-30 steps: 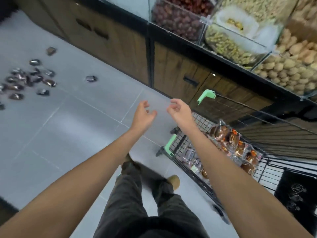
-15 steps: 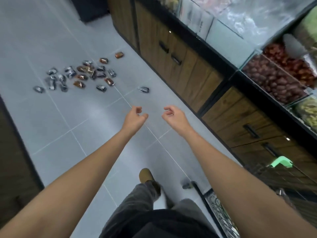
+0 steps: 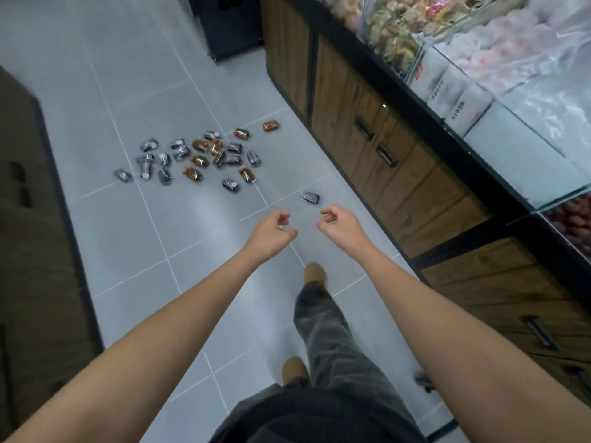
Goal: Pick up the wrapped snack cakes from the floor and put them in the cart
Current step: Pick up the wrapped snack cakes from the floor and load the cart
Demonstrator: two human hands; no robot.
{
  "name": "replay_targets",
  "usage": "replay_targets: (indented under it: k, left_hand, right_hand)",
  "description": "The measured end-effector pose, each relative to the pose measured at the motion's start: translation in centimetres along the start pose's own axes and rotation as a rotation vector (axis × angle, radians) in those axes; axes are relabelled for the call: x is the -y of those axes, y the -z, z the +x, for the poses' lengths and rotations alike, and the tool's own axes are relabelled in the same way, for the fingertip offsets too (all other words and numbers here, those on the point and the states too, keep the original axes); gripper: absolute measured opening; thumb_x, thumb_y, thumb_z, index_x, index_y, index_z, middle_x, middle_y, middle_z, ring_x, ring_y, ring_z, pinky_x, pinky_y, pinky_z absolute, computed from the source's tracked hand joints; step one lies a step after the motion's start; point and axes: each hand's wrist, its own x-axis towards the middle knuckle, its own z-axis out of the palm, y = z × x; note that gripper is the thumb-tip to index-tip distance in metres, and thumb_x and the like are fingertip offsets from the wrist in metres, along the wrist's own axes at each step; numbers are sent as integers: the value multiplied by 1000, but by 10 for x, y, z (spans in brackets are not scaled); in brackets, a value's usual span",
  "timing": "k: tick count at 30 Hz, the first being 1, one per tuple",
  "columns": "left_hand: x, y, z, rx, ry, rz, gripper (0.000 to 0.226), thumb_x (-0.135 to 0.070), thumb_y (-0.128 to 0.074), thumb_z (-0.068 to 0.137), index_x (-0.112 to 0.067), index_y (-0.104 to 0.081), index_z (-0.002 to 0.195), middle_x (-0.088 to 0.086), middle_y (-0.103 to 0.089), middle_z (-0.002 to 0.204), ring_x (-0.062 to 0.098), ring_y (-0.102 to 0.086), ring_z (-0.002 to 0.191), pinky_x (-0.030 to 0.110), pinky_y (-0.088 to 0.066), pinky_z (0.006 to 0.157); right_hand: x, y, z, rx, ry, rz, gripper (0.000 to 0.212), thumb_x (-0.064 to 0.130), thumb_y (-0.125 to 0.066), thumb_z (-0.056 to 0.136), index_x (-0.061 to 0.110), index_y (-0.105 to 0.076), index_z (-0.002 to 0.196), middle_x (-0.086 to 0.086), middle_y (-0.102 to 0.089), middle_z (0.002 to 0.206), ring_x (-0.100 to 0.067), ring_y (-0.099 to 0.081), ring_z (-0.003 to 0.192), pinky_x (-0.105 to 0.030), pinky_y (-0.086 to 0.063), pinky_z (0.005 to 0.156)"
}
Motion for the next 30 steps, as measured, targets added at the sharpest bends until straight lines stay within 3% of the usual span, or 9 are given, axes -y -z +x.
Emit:
replay_targets:
  k: [4,9,16,21,26,30]
  left_hand:
    - [-18,14,77,59,24,26,50,-18,-60,89,-11,-43,135,4,-50,132,21,-54,113,30,-42,93]
    - [-51,30,181,168,88,83,54,-20,-60,90,-14,-38,139,2,-45,139,21,-50,121,27,-38,96]
    - [-77,49,299,201,173,88,54,-20,-58,91,-14,-37,141,3,-40,145,21,-43,129,21,-33,93]
    - [-66,72,361,183,230,101,53,-19,-58,91,-13,-38,140,6,-41,144,22,-43,129,26,-35,101]
    - [-38,117,423,182,278,167,59,-19,-57,90,-12,-33,143,9,-38,146,24,-38,134,30,-32,108]
    - [-4,166,481,215,324,180,63,-20,-58,90,-13,-29,146,9,-33,150,25,-35,136,36,-28,112]
  right_hand:
    - [6,5,80,17,-36,-4,31,12,-60,84,9,-60,115,-1,-59,92,-13,-56,84,-20,-39,73]
    - [16,17,175,-11,-137,55,32,12,-59,83,11,-60,115,0,-60,90,-10,-55,79,-13,-39,66]
    - [34,14,285,43,-249,27,35,11,-52,85,10,-58,119,0,-58,93,-14,-53,83,-19,-38,69]
    - [43,-6,340,55,-337,71,32,10,-54,85,13,-59,116,-2,-60,95,-16,-57,89,-20,-39,74]
    - [63,-48,392,49,-367,77,33,6,-56,85,10,-59,118,-1,-58,95,-13,-53,84,-7,-38,63]
    - [87,-95,443,81,-382,88,28,10,-56,87,17,-57,115,2,-56,93,-12,-51,78,-11,-43,63]
